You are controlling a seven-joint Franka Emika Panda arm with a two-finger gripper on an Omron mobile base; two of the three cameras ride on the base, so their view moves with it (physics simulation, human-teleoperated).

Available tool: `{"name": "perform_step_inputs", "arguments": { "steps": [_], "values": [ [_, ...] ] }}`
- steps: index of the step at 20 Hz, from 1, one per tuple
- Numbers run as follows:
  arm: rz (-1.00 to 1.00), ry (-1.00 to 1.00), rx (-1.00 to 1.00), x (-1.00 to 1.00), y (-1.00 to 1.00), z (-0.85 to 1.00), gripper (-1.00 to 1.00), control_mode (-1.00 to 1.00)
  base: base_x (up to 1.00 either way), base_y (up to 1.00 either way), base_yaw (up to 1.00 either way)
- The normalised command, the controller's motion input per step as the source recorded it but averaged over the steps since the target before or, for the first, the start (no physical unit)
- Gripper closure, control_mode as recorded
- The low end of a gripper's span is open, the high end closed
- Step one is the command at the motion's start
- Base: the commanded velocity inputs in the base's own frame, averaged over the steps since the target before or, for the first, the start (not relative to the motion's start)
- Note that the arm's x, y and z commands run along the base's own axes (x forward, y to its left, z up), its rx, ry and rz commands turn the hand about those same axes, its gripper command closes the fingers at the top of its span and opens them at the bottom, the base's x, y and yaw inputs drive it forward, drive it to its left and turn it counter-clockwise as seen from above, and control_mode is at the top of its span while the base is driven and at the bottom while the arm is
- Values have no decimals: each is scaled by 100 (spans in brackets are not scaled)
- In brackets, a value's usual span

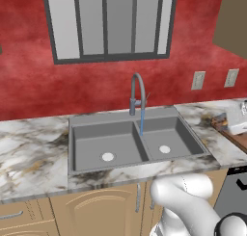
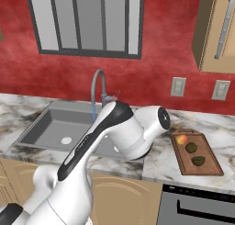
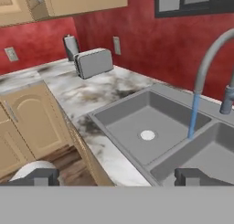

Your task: Pick the kiwi, mango, kiwi from the sink and place them on the cutting board to airdry. Then turn off the sink faucet.

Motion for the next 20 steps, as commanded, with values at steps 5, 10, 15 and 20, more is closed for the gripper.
{"name": "perform_step_inputs", "arguments": {
  "steps": [5,10,15,20],
  "values": [
    [0,-2,0,1,45,0,-100,-100,0,0,0],
    [0,0,2,22,24,0,-100,-100,0,0,0],
    [-1,2,17,31,28,0,-100,-100,0,0,0],
    [0,4,19,32,18,0,-100,-100,0,0,0]
  ]
}}
